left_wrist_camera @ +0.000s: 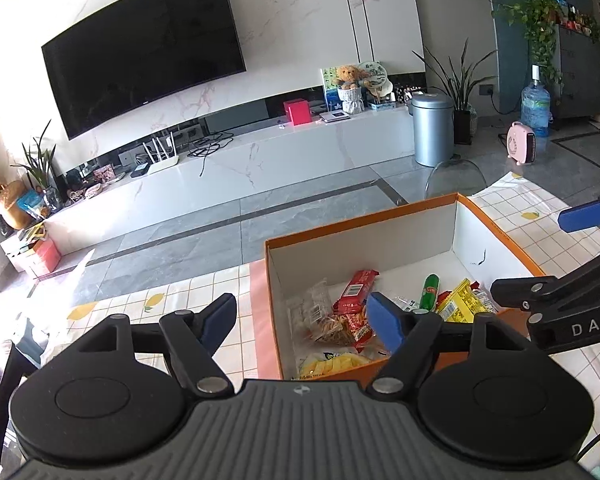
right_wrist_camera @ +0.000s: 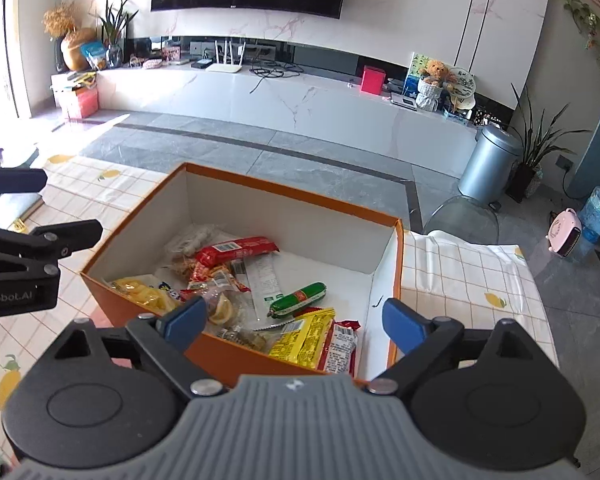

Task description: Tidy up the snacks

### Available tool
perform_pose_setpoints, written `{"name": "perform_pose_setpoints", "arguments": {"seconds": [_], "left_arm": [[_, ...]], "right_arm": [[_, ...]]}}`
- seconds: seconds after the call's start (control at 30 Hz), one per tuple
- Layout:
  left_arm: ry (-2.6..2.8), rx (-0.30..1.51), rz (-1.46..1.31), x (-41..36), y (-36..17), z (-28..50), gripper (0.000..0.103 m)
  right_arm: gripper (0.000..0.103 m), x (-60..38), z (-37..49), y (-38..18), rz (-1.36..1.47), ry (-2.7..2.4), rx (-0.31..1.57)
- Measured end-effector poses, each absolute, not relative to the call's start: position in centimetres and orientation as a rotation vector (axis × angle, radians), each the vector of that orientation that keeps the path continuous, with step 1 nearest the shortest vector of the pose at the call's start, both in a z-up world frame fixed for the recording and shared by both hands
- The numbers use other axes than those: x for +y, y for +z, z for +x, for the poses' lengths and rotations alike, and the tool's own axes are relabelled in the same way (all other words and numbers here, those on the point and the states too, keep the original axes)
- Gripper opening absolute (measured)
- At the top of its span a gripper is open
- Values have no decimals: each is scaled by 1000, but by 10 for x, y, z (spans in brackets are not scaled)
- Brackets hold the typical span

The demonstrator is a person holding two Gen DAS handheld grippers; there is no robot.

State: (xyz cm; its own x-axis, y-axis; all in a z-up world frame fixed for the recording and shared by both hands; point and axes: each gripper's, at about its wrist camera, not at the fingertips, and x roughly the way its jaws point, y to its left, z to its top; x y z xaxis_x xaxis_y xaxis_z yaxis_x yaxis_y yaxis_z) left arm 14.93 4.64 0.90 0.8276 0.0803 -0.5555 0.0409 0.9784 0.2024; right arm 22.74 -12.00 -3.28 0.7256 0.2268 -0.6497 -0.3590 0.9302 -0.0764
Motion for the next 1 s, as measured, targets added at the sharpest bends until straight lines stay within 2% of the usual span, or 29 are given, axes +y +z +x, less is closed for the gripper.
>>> {"name": "perform_pose_setpoints", "arguments": {"seconds": [0.17, 0.4, 0.5, 0.63, 0.8, 1.0], "left_arm": [[25, 552, 183, 46, 16, 116, 89], [45, 525, 94, 51, 12, 78, 89], [52, 554, 66, 52, 5, 69, 83], [82, 562, 48, 50, -5, 55, 82], [67, 548, 49, 44, -13, 43, 82], [67, 532, 31, 40, -24, 38, 88]], "right_arm": [[99, -126, 183, -20, -160, 329, 599], [99, -139, 126, -21, -35, 315, 540], [99, -140, 105, -27, 5, 296, 527], [99, -139, 84, -35, 72, 280, 543], [99, -136, 62, -46, 50, 219, 499], [99, -133, 55, -61, 10, 192, 463]]}}
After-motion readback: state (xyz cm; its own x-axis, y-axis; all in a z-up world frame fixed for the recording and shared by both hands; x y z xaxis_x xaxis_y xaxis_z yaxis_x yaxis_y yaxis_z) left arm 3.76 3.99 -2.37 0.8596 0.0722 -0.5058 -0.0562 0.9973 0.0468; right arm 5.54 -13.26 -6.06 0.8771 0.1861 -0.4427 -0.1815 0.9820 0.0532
